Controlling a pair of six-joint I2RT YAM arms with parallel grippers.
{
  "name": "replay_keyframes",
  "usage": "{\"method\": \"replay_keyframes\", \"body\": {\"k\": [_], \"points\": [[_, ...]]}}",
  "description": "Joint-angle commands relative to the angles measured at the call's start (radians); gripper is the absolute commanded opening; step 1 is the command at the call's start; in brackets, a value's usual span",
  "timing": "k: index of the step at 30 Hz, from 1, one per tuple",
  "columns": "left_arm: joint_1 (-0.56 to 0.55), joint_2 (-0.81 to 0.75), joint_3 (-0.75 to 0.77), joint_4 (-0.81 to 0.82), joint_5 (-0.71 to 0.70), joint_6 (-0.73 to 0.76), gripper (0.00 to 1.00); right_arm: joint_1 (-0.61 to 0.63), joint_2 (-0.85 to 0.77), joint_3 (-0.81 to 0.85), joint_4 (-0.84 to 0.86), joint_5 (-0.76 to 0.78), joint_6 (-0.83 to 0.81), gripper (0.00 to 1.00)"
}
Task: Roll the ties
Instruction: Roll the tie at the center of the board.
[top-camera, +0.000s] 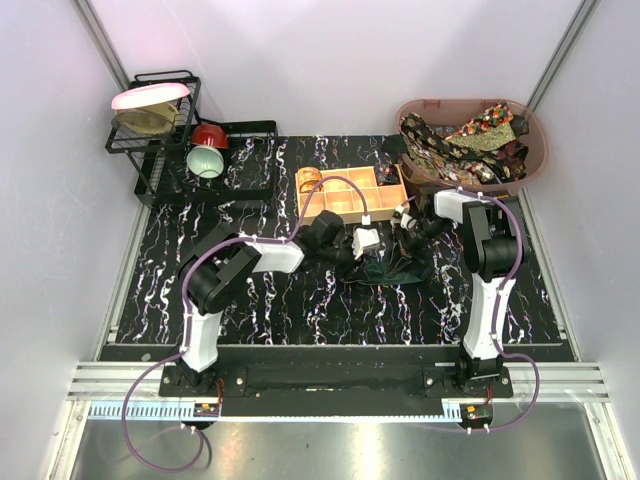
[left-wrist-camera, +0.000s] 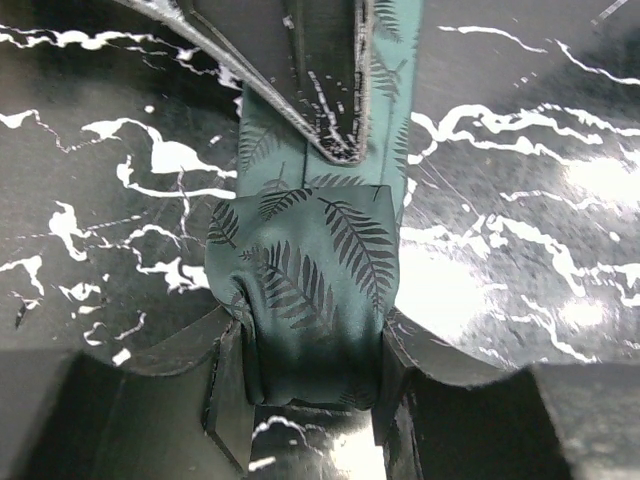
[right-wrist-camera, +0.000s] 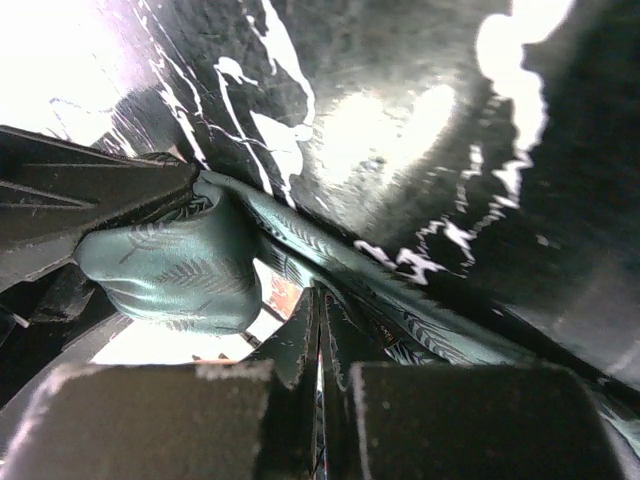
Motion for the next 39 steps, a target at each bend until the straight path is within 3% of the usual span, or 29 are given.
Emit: {"method": "replay_keyframes", "body": {"k": [1, 10, 14, 23, 27, 31, 39], "points": [[0.018, -0.059, -0.015, -0.047, 0.098, 0.06, 0.31, 0.011, 0.032, 0.025, 0.045, 0.149, -0.013, 0.0], [0.013, -0.082, -0.003, -0.135, 0.154, 0.236, 0.36, 0.018, 0.035, 0.028, 0.048, 0.158, -0.011, 0.0], [-0.002, -0.062, 0.038, -0.281, 0.028, 0.294, 0.29, 0.018, 0.032, 0.025, 0.049, 0.156, -0.013, 0.0], [-0.011, 0.018, 0.115, -0.491, -0.159, 0.239, 0.29, 0.018, 0.005, 0.002, 0.045, 0.143, -0.016, 0.03], [-0.022, 0.034, 0.14, -0.544, -0.227, 0.271, 0.28, 0.009, -0.02, 0.034, 0.045, 0.063, -0.016, 0.17], [-0.043, 0.036, 0.152, -0.57, -0.299, 0.303, 0.29, -0.011, -0.075, 0.085, 0.031, -0.054, -0.014, 0.4], [-0.072, 0.067, 0.198, -0.63, -0.37, 0.319, 0.33, -0.011, -0.111, 0.048, 0.044, -0.248, -0.011, 0.5]]}}
